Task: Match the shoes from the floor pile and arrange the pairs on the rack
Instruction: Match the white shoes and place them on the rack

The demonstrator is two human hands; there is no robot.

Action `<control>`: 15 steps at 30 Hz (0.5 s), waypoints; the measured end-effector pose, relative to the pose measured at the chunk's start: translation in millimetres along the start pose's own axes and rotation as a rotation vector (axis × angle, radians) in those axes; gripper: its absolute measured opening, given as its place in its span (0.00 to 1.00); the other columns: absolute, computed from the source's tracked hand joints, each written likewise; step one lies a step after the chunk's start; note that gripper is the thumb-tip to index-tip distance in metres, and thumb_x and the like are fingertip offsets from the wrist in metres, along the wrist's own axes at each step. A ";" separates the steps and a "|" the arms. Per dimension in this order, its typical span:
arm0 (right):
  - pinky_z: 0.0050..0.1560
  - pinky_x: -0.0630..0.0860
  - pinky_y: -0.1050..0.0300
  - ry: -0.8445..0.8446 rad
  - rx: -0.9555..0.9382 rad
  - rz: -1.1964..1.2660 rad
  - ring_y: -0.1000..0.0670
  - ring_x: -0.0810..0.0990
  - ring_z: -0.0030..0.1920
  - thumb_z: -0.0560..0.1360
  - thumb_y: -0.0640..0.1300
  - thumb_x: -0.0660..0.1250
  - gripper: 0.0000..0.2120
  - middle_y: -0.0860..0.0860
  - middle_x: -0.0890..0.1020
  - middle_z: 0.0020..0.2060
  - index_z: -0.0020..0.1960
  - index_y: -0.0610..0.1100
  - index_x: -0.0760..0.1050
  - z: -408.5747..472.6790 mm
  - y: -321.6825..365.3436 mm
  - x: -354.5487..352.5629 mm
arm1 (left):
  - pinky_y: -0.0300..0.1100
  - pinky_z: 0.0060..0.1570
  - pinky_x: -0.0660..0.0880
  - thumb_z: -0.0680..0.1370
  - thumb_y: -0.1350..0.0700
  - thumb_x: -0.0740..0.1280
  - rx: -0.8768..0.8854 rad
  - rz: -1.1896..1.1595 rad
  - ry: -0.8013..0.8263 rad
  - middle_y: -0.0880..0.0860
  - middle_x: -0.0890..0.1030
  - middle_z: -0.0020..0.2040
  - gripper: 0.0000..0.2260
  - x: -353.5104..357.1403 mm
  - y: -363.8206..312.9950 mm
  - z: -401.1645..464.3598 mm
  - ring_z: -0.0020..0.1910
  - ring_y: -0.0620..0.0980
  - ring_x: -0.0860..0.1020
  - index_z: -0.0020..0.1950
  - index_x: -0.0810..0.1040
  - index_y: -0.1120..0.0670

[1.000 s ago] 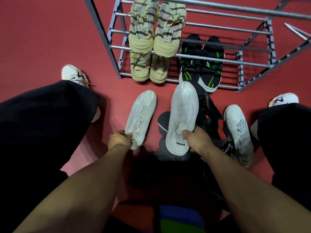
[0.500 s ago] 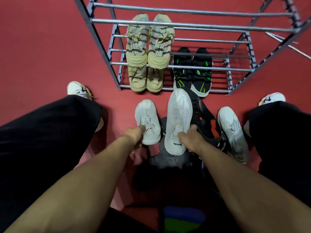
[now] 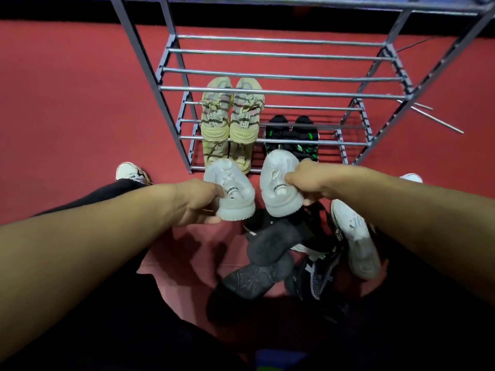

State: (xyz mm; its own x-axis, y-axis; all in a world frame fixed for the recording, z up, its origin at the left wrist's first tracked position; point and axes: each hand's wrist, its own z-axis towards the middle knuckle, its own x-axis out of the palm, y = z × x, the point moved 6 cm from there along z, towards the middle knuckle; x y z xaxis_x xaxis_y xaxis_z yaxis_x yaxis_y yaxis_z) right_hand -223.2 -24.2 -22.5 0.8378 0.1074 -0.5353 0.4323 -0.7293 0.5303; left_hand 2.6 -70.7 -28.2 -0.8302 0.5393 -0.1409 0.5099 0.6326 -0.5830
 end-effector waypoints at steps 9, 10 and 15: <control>0.24 0.62 0.63 -0.050 -0.068 0.079 0.51 0.64 0.23 0.75 0.38 0.59 0.12 0.48 0.66 0.26 0.34 0.47 0.64 -37.6 -33.2 -72.7 | 0.41 0.32 0.80 0.76 0.60 0.64 0.067 0.076 0.053 0.55 0.78 0.40 0.06 55.4 -23.4 -23.4 0.36 0.51 0.78 0.51 0.78 0.59; 0.24 0.62 0.63 -0.077 -0.067 0.108 0.51 0.63 0.23 0.75 0.37 0.59 0.14 0.49 0.66 0.25 0.32 0.47 0.63 -40.9 -35.2 -81.7 | 0.42 0.33 0.80 0.76 0.60 0.64 0.079 0.079 0.062 0.55 0.79 0.40 0.07 61.6 -26.9 -24.3 0.37 0.51 0.78 0.52 0.79 0.60; 0.27 0.66 0.61 -0.162 -0.004 0.211 0.49 0.67 0.27 0.77 0.37 0.57 0.11 0.46 0.69 0.29 0.37 0.45 0.67 -36.8 -51.5 -105.9 | 0.42 0.31 0.79 0.77 0.63 0.62 0.151 -0.042 0.080 0.58 0.77 0.42 0.05 86.5 -59.4 -13.2 0.37 0.53 0.76 0.48 0.77 0.60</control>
State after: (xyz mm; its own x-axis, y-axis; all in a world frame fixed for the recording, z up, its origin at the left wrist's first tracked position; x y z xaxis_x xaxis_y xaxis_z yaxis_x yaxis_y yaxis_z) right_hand -322.0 26.8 31.0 0.8453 -0.1570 -0.5108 0.2552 -0.7212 0.6440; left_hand -96.6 -54.2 4.8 -0.8268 0.5600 -0.0532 0.4303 0.5686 -0.7011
